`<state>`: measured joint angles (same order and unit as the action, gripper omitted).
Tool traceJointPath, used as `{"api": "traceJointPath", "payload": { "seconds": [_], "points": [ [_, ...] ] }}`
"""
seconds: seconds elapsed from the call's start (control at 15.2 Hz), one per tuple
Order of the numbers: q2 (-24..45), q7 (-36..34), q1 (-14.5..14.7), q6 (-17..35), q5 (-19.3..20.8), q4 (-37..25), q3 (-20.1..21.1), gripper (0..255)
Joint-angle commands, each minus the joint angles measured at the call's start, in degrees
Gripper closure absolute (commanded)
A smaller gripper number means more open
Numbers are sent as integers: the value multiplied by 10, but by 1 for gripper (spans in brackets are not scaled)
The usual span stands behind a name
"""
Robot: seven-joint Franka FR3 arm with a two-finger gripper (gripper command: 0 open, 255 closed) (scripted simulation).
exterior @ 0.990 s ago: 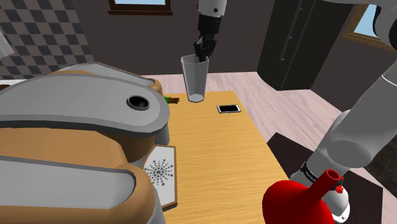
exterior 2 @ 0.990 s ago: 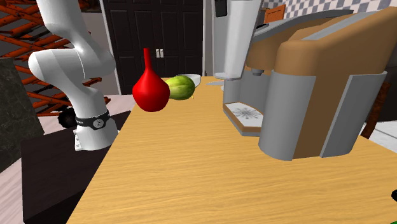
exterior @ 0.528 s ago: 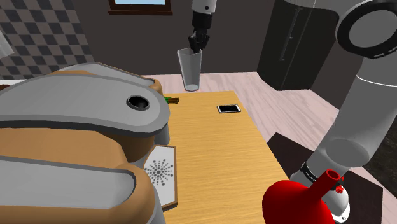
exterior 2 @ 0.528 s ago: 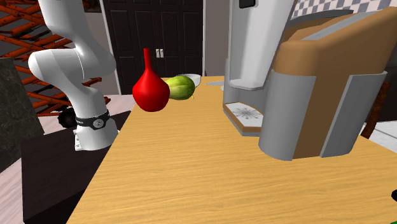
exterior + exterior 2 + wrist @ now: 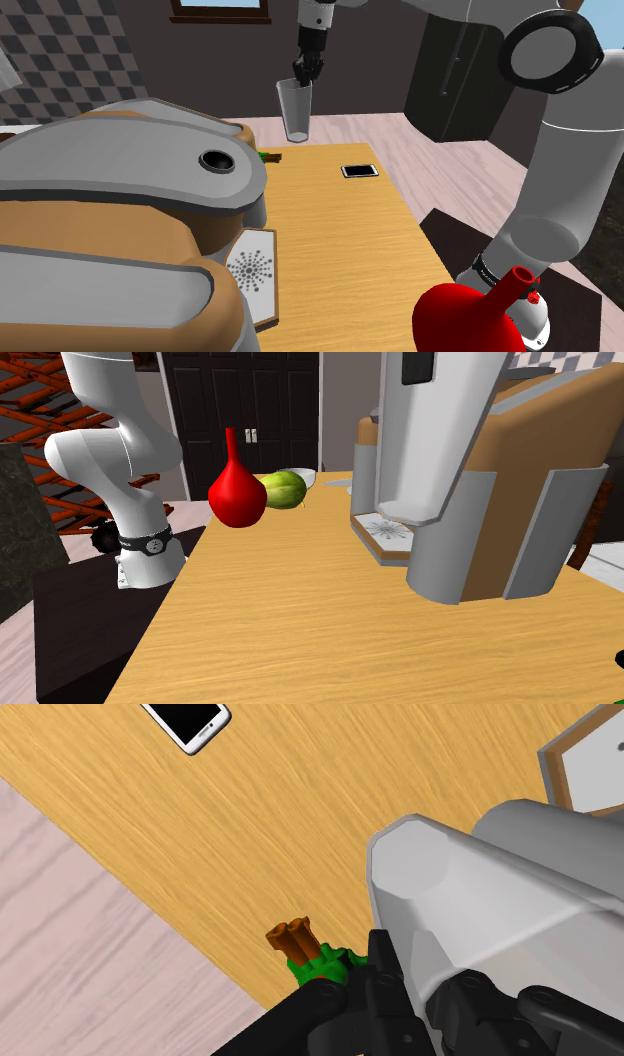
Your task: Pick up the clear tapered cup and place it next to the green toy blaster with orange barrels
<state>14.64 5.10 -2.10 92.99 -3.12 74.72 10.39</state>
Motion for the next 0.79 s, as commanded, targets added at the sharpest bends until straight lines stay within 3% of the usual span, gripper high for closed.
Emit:
{"api": "traceJointPath", "payload": {
  "seconds": [0.0, 0.73],
  "points": [
    [-6, 2, -1, 17, -1, 23, 0, 255],
    [-20, 11, -4, 108, -5, 128, -1, 255]
  ]
}}
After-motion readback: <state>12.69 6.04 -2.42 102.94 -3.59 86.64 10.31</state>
